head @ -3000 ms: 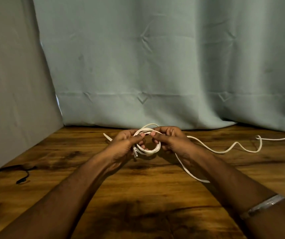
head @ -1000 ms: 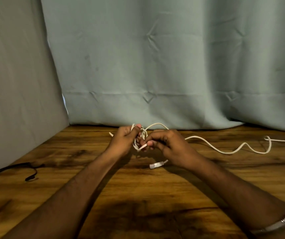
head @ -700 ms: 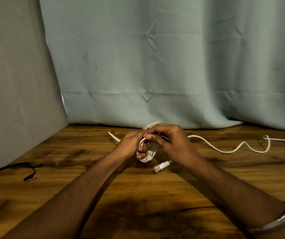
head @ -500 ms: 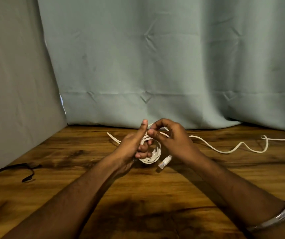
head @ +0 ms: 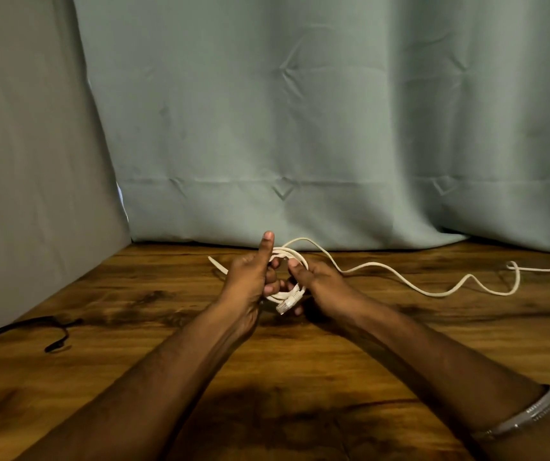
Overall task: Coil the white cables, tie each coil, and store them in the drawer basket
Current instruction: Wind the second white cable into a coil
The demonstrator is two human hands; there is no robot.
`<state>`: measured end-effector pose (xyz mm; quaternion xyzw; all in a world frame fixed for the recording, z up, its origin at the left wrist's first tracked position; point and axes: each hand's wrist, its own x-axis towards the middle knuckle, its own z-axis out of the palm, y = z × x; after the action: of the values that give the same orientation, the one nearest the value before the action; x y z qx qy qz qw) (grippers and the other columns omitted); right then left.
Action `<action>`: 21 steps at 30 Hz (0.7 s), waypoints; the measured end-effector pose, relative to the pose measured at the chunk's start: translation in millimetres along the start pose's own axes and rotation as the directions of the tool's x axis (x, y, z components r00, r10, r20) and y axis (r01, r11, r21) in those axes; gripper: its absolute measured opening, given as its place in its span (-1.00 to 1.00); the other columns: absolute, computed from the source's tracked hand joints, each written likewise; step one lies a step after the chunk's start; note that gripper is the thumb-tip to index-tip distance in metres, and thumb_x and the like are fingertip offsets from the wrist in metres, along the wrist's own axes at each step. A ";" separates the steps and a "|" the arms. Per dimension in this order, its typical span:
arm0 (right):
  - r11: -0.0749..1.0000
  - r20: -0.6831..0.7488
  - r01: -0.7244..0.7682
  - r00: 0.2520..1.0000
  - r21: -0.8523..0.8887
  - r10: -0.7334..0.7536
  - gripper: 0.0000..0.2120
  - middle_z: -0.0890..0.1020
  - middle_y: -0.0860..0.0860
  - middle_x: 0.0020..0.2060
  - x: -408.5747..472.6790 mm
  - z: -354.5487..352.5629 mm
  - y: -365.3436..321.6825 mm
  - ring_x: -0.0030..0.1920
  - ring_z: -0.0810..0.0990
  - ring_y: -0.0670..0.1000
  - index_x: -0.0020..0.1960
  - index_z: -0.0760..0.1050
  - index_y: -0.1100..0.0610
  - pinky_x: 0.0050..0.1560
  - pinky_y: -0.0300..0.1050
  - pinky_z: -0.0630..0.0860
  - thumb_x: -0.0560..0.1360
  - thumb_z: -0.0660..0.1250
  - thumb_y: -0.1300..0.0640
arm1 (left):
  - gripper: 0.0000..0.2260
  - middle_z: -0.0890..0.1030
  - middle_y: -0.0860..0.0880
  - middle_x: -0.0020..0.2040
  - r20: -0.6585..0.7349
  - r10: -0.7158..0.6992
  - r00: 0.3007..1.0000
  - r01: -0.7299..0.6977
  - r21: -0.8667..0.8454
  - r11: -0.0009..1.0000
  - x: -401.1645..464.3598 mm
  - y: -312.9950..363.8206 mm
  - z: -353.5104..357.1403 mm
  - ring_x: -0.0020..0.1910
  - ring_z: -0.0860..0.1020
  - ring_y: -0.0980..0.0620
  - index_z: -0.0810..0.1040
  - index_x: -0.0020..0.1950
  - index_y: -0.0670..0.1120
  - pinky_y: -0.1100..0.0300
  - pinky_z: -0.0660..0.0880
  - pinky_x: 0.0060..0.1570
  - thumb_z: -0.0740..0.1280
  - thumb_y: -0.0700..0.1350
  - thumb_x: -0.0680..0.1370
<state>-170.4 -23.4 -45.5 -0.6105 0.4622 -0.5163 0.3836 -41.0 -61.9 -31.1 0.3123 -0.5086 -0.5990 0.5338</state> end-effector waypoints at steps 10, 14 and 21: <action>0.996 -0.069 -0.084 0.994 0.042 0.087 -0.65 0.53 0.04 -0.41 -3.2 -18.7 0.2 -0.55 0.52 0.05 -0.09 0.48 0.19 -0.64 -0.25 0.26 0.75 0.12 0.03 | -0.74 0.62 0.01 -0.02 0.517 0.268 0.813 -0.570 0.799 0.190 3.6 8.2 -25.7 -0.05 0.58 0.03 0.43 0.23 -0.04 0.12 0.43 -0.11 0.17 0.10 0.67; 0.995 -0.046 -0.102 0.994 0.007 0.102 -0.65 0.53 0.15 -0.41 -3.8 -17.0 0.0 -0.56 0.49 0.04 -0.10 0.42 0.21 -0.65 -0.29 0.24 0.75 0.11 0.01 | -0.78 0.61 -0.16 0.02 0.488 0.243 0.839 -0.490 0.870 -0.055 -0.5 9.7 -18.5 0.00 0.57 -0.19 0.37 0.10 -0.06 0.02 0.40 -0.10 0.05 0.05 0.71; 0.921 -0.050 -0.035 0.999 -0.387 0.017 -0.62 0.48 -0.08 -0.53 -11.6 -17.1 -10.1 -0.58 0.42 -0.14 -0.14 0.45 0.03 -0.51 -0.25 0.30 0.73 0.08 -0.12 | -0.69 0.63 -0.20 0.06 0.397 0.268 0.878 -0.367 0.917 -0.158 -3.6 11.4 -15.0 0.07 0.59 -0.24 0.42 0.16 -0.17 -0.03 0.42 -0.07 -0.01 -0.01 0.73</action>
<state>-186.0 -9.3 -36.2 -0.6563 0.5719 -0.4230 0.2514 -22.8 -61.6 -25.3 0.4418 -0.8558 0.0985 0.2503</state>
